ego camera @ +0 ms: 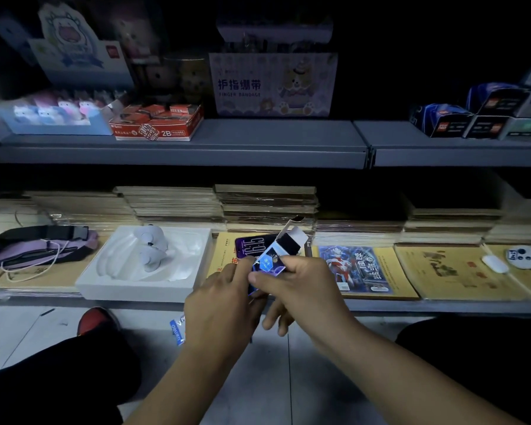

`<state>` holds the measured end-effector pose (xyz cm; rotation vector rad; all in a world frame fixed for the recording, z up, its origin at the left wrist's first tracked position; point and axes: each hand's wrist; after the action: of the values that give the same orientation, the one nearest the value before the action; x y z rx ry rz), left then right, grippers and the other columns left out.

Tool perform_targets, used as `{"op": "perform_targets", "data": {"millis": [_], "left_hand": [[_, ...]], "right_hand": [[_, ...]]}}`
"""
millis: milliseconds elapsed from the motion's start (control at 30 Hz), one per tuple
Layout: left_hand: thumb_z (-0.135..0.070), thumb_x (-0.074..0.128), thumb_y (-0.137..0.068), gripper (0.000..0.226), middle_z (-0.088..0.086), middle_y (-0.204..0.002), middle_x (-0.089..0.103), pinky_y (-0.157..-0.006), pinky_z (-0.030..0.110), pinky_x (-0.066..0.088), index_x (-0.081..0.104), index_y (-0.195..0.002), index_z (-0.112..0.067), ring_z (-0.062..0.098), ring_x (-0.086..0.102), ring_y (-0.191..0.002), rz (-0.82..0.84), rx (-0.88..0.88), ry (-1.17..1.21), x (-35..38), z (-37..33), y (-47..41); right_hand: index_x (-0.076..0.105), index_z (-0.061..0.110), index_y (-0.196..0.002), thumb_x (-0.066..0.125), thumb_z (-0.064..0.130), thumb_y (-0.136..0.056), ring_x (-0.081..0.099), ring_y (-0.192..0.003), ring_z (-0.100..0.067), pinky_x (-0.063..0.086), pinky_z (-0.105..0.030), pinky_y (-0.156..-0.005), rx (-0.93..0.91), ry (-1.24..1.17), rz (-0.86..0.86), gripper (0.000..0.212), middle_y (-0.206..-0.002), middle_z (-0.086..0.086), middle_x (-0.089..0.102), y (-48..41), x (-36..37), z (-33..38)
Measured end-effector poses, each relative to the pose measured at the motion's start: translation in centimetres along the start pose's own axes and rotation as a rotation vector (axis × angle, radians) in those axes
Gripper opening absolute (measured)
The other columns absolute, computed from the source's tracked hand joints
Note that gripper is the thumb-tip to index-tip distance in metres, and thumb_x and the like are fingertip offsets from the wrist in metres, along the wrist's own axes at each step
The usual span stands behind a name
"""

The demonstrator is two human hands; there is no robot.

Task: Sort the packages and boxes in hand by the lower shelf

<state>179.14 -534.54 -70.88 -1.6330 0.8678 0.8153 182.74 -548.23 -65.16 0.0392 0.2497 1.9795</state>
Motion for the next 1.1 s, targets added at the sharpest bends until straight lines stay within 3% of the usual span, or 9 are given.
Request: {"op": "perform_targets", "data": {"millis": [167,333,400,500,633,733,800,933,1100], "left_hand": [[-0.037,0.080,-0.061,0.044,-0.004,-0.066,0.066,-0.050,0.023,0.030,0.067,-0.101,-0.023,0.025,0.062,-0.060,-0.058,0.018,0.014,-0.2,0.6,-0.4],[-0.051,0.077,-0.074,0.033,-0.006,-0.076,0.070,-0.063,0.035,0.053,0.058,-0.096,-0.035,0.020,0.064,-0.075,0.132,-0.354,0.430,-0.4,2.3,-1.4],[-0.040,0.084,-0.075,0.032,-0.007,-0.086,0.073,-0.064,0.030,0.054,0.060,-0.095,-0.032,0.015,0.070,-0.081,0.213,-0.510,0.634,-0.3,2.7,-1.4],[-0.029,0.092,-0.069,0.038,-0.005,-0.099,0.074,-0.069,0.035,0.061,0.062,-0.093,-0.030,0.012,0.072,-0.084,0.256,-0.543,0.714,0.2,3.0,-1.4],[-0.017,0.089,-0.075,0.057,-0.010,-0.102,0.067,-0.058,0.013,0.053,0.051,-0.112,-0.037,0.003,0.066,-0.082,0.248,-0.456,0.779,-0.4,2.2,-1.4],[-0.007,0.084,-0.080,0.100,-0.008,-0.107,0.059,-0.066,0.014,0.056,0.024,-0.141,-0.059,0.002,0.066,-0.089,0.250,-0.288,0.857,-1.0,2.2,-1.4],[-0.010,0.082,-0.082,0.112,-0.007,-0.123,0.051,-0.075,0.025,0.062,0.010,-0.146,-0.066,0.008,0.065,-0.098,0.265,-0.162,0.809,-1.1,2.5,-1.3],[-0.013,0.079,-0.085,0.104,-0.029,-0.130,0.041,-0.086,0.030,0.062,0.014,-0.144,-0.069,0.007,0.061,-0.100,0.285,-0.042,0.802,-1.2,2.5,-1.1],[-0.017,0.079,-0.086,0.091,-0.021,-0.134,0.045,-0.087,0.032,0.060,0.020,-0.128,-0.071,0.012,0.063,-0.110,0.245,0.031,0.698,-0.8,2.6,-0.9]], "right_hand": [[0.067,0.006,-0.094,0.065,0.006,-0.097,0.071,-0.052,-0.031,0.055,-0.034,-0.041,-0.110,-0.001,-0.059,0.004,-0.069,-0.020,0.072,0.0,0.4,0.1],[0.066,0.002,-0.093,0.065,0.001,-0.097,0.076,-0.062,-0.025,0.063,-0.031,-0.057,-0.317,-0.079,-0.273,0.004,-0.070,-0.018,0.074,-0.8,-1.7,1.9],[0.066,-0.003,-0.098,0.066,-0.001,-0.096,0.077,-0.070,-0.026,0.063,-0.028,-0.064,-0.346,-0.155,-0.295,0.003,-0.079,-0.021,0.075,-1.1,-3.0,2.7],[0.066,-0.005,-0.105,0.067,-0.003,-0.094,0.077,-0.075,-0.025,0.062,-0.025,-0.069,-0.385,-0.226,-0.357,0.011,-0.082,-0.018,0.076,-1.2,-4.6,3.5],[0.066,-0.003,-0.103,0.067,-0.002,-0.094,0.075,-0.070,-0.023,0.062,-0.027,-0.068,-0.470,-0.225,-0.483,0.009,-0.076,-0.011,0.076,-1.4,-6.3,3.9],[0.065,-0.001,-0.098,0.067,-0.001,-0.094,0.072,-0.063,-0.022,0.061,-0.030,-0.062,-0.483,-0.149,-0.519,0.004,-0.070,-0.007,0.074,-1.4,-6.9,3.9],[0.065,-0.001,-0.096,0.067,0.000,-0.094,0.069,-0.057,-0.020,0.058,-0.028,-0.058,-0.479,-0.098,-0.514,0.003,-0.068,-0.009,0.073,-1.2,-6.8,3.9],[0.063,0.002,-0.095,0.066,0.001,-0.096,0.065,-0.053,-0.020,0.055,-0.027,-0.053,-0.542,-0.069,-0.517,0.003,-0.070,-0.011,0.073,-0.8,-6.6,3.8],[0.062,0.005,-0.095,0.064,0.002,-0.097,0.065,-0.052,-0.023,0.053,-0.030,-0.050,-0.594,-0.045,-0.528,0.005,-0.069,-0.010,0.072,-0.7,-6.6,3.9]]}}
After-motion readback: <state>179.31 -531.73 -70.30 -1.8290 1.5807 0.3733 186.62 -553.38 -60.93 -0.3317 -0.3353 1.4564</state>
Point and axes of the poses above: each hand's wrist, its own y-axis away from the middle knuckle, its own x-axis out of the palm, z = x × y
